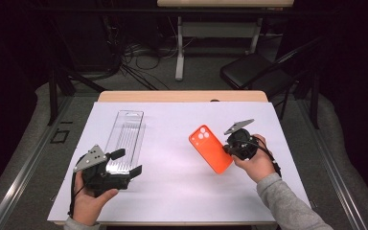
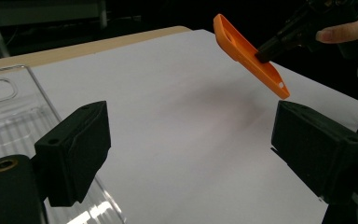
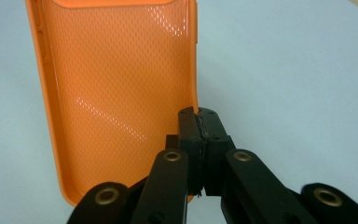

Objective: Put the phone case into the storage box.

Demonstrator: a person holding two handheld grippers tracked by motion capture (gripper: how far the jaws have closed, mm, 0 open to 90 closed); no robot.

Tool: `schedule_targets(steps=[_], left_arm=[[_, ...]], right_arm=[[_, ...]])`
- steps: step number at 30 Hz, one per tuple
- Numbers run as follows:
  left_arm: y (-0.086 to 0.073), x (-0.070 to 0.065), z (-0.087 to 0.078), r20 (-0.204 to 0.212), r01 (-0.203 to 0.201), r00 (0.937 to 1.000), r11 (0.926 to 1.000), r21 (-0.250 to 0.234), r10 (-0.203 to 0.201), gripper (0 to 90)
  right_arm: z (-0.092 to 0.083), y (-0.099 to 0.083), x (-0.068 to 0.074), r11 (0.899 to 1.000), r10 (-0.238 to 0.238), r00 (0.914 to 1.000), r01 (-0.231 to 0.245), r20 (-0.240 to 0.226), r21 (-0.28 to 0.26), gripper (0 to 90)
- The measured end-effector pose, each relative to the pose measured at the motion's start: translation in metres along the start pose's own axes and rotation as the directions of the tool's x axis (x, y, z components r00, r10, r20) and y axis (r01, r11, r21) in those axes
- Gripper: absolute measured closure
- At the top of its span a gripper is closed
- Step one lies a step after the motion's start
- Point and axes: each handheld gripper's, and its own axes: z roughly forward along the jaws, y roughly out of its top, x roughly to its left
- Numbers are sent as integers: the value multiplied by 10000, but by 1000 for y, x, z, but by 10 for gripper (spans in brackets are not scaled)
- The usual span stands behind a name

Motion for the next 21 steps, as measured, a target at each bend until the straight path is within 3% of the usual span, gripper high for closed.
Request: schedule_targets(steps=[21], left_arm=[[38,-22,49,742,-245,9969,9994,-226,261,153]], right_arm=[[0,9,24,9909,209,9998,-207,-1,-1328,897]])
